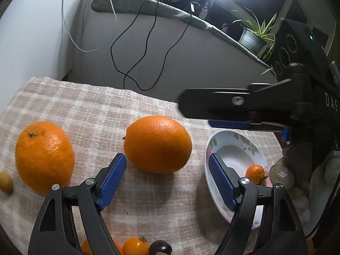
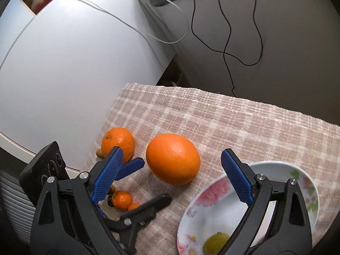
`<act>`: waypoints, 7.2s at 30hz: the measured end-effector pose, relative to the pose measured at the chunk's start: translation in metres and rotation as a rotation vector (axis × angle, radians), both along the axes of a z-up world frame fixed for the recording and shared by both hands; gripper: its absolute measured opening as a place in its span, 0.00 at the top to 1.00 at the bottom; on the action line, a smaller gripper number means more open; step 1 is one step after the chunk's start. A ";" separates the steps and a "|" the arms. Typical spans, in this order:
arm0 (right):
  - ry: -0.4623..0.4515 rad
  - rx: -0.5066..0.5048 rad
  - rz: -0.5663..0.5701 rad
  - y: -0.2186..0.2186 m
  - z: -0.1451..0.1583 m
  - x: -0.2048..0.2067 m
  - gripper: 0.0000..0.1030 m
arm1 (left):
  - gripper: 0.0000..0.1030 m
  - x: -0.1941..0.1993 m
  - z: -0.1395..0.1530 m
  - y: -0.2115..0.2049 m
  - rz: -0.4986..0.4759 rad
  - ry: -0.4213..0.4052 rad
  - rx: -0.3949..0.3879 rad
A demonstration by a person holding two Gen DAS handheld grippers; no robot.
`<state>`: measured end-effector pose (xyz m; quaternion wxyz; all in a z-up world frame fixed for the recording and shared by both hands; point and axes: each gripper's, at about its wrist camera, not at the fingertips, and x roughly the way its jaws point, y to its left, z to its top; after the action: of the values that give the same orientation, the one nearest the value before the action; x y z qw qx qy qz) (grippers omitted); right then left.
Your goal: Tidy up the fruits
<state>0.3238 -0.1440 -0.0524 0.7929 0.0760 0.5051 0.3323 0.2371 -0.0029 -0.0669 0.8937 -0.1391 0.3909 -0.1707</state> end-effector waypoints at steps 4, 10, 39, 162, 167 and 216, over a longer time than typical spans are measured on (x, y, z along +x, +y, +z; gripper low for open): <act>0.019 -0.022 0.023 0.011 -0.008 0.004 0.19 | 0.22 0.007 -0.004 0.002 0.002 0.015 -0.021; 0.042 -0.069 0.062 0.024 -0.020 0.007 0.30 | 0.22 0.013 -0.005 0.003 0.013 0.025 -0.040; 0.019 -0.085 0.076 0.026 -0.013 0.000 0.32 | 0.27 0.010 0.006 0.007 0.041 0.016 -0.068; -0.152 -0.044 0.068 0.008 0.032 -0.095 0.06 | 0.24 -0.082 0.007 0.095 0.192 -0.054 0.071; -0.112 -0.022 0.093 0.034 0.024 -0.082 0.06 | 0.24 -0.064 0.002 0.101 0.189 -0.045 0.066; 0.148 0.051 0.133 0.132 -0.051 -0.019 0.34 | 0.30 -0.017 -0.020 0.121 0.177 0.021 -0.004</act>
<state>0.3048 -0.0115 -0.1030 0.7275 0.0867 0.5577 0.3902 0.2205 0.1183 -0.0870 0.9009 -0.1768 0.3859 -0.0905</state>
